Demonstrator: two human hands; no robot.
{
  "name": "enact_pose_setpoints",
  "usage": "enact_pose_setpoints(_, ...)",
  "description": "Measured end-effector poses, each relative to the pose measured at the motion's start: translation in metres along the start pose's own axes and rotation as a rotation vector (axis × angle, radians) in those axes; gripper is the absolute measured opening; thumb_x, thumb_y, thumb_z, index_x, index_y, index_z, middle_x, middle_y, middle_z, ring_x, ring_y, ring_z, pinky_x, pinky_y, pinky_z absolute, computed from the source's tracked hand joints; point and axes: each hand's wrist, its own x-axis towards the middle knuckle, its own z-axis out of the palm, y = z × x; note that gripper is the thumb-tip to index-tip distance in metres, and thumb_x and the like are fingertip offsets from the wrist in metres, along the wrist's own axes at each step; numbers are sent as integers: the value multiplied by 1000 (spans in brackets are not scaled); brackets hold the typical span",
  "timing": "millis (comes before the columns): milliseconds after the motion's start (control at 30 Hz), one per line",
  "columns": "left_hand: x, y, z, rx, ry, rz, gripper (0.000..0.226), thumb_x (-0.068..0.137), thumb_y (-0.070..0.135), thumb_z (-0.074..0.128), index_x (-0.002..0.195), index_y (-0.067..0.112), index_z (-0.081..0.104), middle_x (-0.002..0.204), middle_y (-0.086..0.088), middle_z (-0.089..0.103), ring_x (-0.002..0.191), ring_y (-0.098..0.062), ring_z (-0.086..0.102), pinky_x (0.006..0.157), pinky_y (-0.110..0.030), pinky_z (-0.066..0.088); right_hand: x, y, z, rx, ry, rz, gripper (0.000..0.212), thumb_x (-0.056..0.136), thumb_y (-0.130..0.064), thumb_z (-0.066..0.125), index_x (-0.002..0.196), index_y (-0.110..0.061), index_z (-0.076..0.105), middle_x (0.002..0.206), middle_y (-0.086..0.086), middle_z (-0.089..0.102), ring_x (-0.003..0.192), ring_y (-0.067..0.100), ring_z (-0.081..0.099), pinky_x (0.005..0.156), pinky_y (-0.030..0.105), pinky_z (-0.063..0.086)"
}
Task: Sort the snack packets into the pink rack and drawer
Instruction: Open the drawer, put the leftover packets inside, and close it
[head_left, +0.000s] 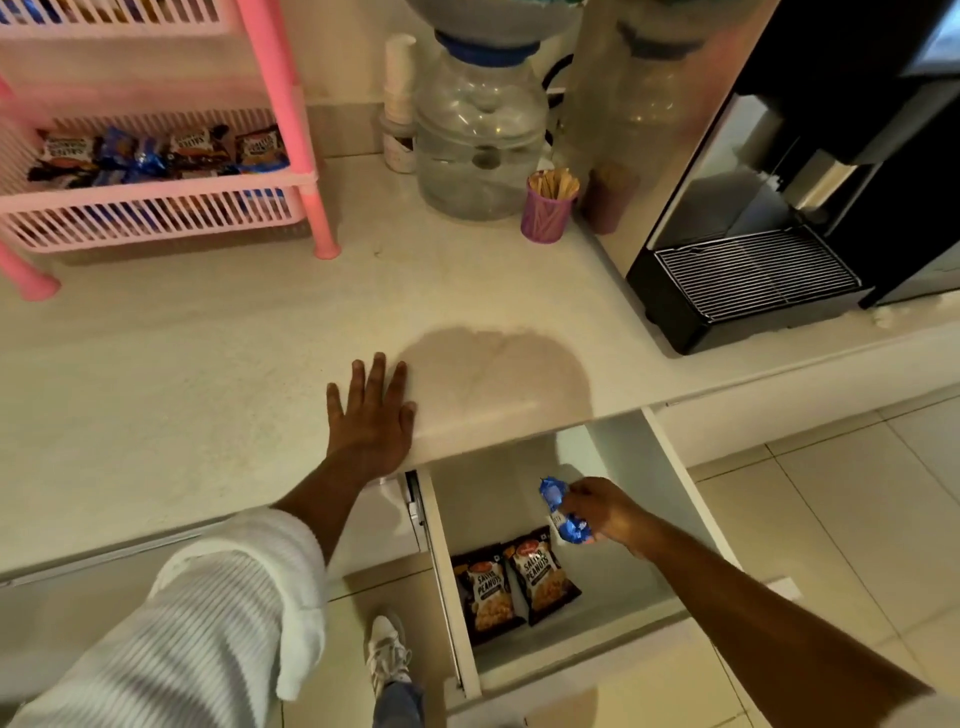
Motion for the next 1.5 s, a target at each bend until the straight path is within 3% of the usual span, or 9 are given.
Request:
enact_pose_setpoints(100, -2, 1, 1, -13, -6, -17, 61, 99, 52, 10, 155, 33, -8, 164, 4, -14, 151, -23, -16, 119, -56, -6, 18, 24, 5, -96, 29, 142, 14, 85, -16, 67, 90, -3, 66, 84, 15, 64, 72, 26, 64, 62, 31, 53)
enact_pose_setpoints(200, -6, 2, 3, -4, 20, -19, 60, 100, 50, 10, 155, 32, -6, 164, 4, -13, 151, -24, -14, 119, -58, -3, 31, 38, 11, -307, 22, 145, 32, 80, -16, 70, 106, 2, 65, 100, 18, 69, 89, 30, 69, 65, 31, 51)
enact_pose_setpoints(533, -7, 3, 4, 8, 57, 0, 59, 101, 50, 10, 156, 31, -3, 165, 1, -9, 152, -25, -11, 119, -59, -1, 65, 67, 32, -597, 51, 186, 61, 88, -22, 70, 137, 0, 40, 136, 17, 55, 123, 30, 58, 97, 33, 51)
enact_pose_setpoints(833, -7, 3, 4, 12, 32, -5, 59, 100, 51, 7, 155, 32, -7, 165, 3, -12, 151, -24, -15, 120, -57, -4, 72, 77, 41, -667, 47, 227, 67, 91, -17, 67, 144, 1, 30, 143, 19, 48, 129, 33, 53, 100, 37, 50)
enact_pose_setpoints(1067, -7, 3, 3, 35, 15, -3, 60, 99, 51, 6, 155, 33, -9, 164, 1, -13, 151, -25, -15, 119, -58, -2, 69, 81, 40, -650, 67, 173, 48, 90, -12, 62, 132, -1, 41, 132, 19, 57, 119, 32, 59, 94, 36, 51)
enact_pose_setpoints(1200, -8, 4, 2, 32, 11, -6, 59, 100, 50, 7, 155, 34, -8, 164, 2, -14, 151, -24, -15, 119, -59, -1, 62, 78, 35, -618, 97, 81, 39, 92, -12, 59, 128, -1, 47, 128, 18, 60, 115, 31, 61, 89, 35, 51)
enact_pose_setpoints(1400, -18, 14, -2, 36, 7, -22, 60, 101, 46, 15, 156, 27, -1, 165, -3, -9, 152, -28, -11, 120, -59, 2, 32, 67, 17, -483, 70, -42, 52, 91, -21, 67, 139, -12, 48, 134, 11, 58, 112, 25, 62, 86, 28, 52)
enact_pose_setpoints(1500, -35, 35, -4, 4, 2, -52, 60, 100, 38, 31, 153, 14, 15, 163, -16, 7, 150, -37, 4, 118, -59, 14, 10, 63, 3, -373, 4, -162, 38, 89, -21, 72, 124, -14, 59, 123, 9, 64, 102, 22, 64, 87, 32, 53)
